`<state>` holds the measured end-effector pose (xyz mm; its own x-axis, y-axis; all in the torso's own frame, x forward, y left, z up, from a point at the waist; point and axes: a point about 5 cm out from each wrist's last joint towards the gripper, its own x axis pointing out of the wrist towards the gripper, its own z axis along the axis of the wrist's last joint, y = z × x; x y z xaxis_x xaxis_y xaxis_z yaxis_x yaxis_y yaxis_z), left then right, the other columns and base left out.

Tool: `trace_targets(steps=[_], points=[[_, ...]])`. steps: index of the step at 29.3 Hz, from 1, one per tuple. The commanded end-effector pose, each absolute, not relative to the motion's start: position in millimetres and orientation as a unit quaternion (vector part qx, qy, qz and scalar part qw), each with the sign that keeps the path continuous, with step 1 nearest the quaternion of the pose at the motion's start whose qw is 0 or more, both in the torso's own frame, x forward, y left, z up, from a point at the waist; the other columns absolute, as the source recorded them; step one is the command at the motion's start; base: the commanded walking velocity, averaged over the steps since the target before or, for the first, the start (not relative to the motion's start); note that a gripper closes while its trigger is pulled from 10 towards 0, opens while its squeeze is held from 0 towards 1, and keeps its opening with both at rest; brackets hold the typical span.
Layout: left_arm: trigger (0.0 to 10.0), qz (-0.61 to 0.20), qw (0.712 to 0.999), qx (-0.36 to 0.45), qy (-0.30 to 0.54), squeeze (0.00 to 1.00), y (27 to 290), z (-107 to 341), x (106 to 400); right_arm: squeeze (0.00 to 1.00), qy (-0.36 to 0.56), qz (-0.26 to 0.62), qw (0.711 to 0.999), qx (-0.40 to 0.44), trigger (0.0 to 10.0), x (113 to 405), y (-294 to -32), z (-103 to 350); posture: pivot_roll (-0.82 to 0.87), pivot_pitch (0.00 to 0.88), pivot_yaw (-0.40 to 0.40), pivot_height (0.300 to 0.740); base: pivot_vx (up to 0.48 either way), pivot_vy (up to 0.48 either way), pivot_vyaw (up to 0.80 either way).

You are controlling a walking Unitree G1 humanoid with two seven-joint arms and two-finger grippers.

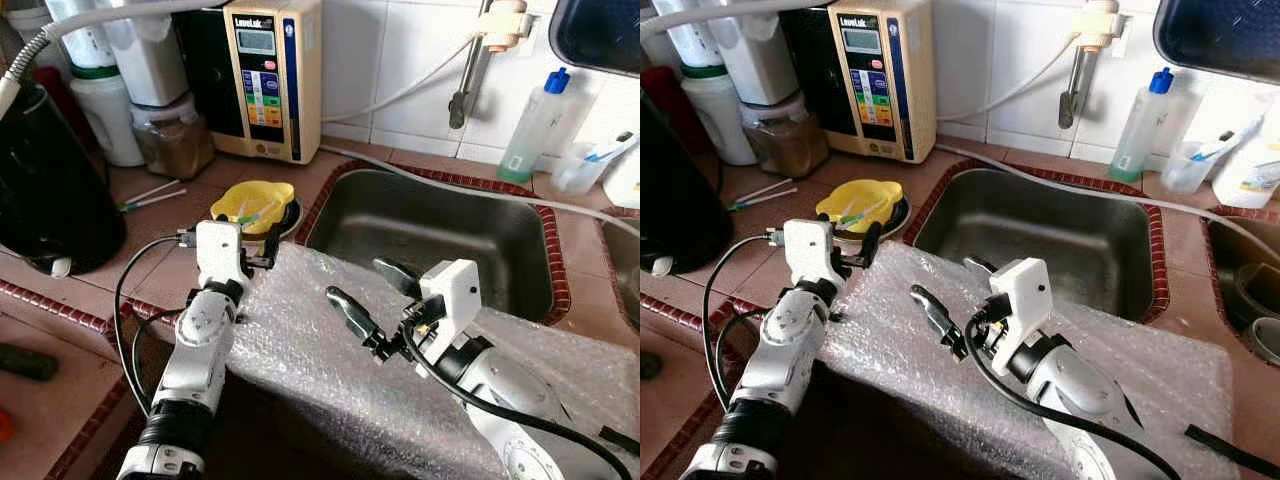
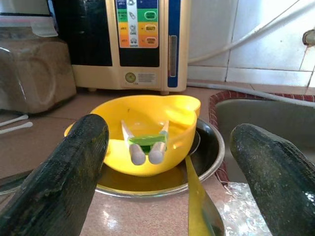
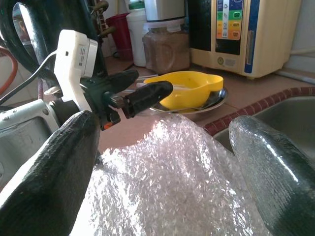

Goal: Kitchen organization

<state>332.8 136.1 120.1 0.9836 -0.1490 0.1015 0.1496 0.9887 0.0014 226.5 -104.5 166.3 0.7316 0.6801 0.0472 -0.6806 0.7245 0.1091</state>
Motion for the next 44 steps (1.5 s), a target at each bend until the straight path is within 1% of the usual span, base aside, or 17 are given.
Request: trace_targets(steps=[1, 3, 4, 6, 11, 44], points=[[10.0, -0.073, 0.996, 0.006, -0.051, 0.0, 139.7, 120.5, 335.8, 0.0, -0.001, 0.375, 0.925, 0.063, 10.0, 222.5, -102.4, 168.8, -0.09, 0.0, 0.024, 0.74, 0.0, 0.0, 0.0], [10.0, -0.074, 0.996, 0.004, -0.052, 0.0, 140.4, 119.9, 337.0, 0.0, 0.001, 0.377, 0.924, 0.063, 10.0, 221.7, -102.2, 168.0, -0.09, 0.0, 0.025, 0.74, 0.0, 0.0, 0.0], [0.2, -0.077, 0.996, 0.0, -0.054, 0.0, 140.0, 120.1, 337.7, 0.0, 0.003, 0.378, 0.924, 0.064, 10.0, 221.4, -102.2, 167.7, -0.09, 0.0, 0.025, 0.74, 0.0, 0.0, 0.0], [0.0, -0.078, 0.995, -0.002, -0.054, 0.0, 139.5, 120.2, 338.0, 0.0, 0.005, 0.38, 0.923, 0.067, 10.0, 221.1, -102.0, 167.6, -0.09, 0.0, 0.025, 0.74, 0.0, 0.0, 0.0], [0.0, -0.078, 0.996, -0.005, -0.053, 0.0, 137.7, 119.2, 337.6, 0.0, 0.015, 0.402, 0.912, 0.08, 10.0, 217.1, -99.7, 166.8, -0.09, 0.0, 0.025, 0.74, 0.0, 0.0, 0.0], [0.0, -0.068, 0.996, -0.002, -0.05, 0.0, 140.6, 114.8, 336.8, 0.0, 0.018, 0.389, 0.917, 0.083, 10.0, 222.0, -102.3, 165.0, -0.08, 0.0, 0.017, 0.74, 0.0, 0.0, 0.0]])
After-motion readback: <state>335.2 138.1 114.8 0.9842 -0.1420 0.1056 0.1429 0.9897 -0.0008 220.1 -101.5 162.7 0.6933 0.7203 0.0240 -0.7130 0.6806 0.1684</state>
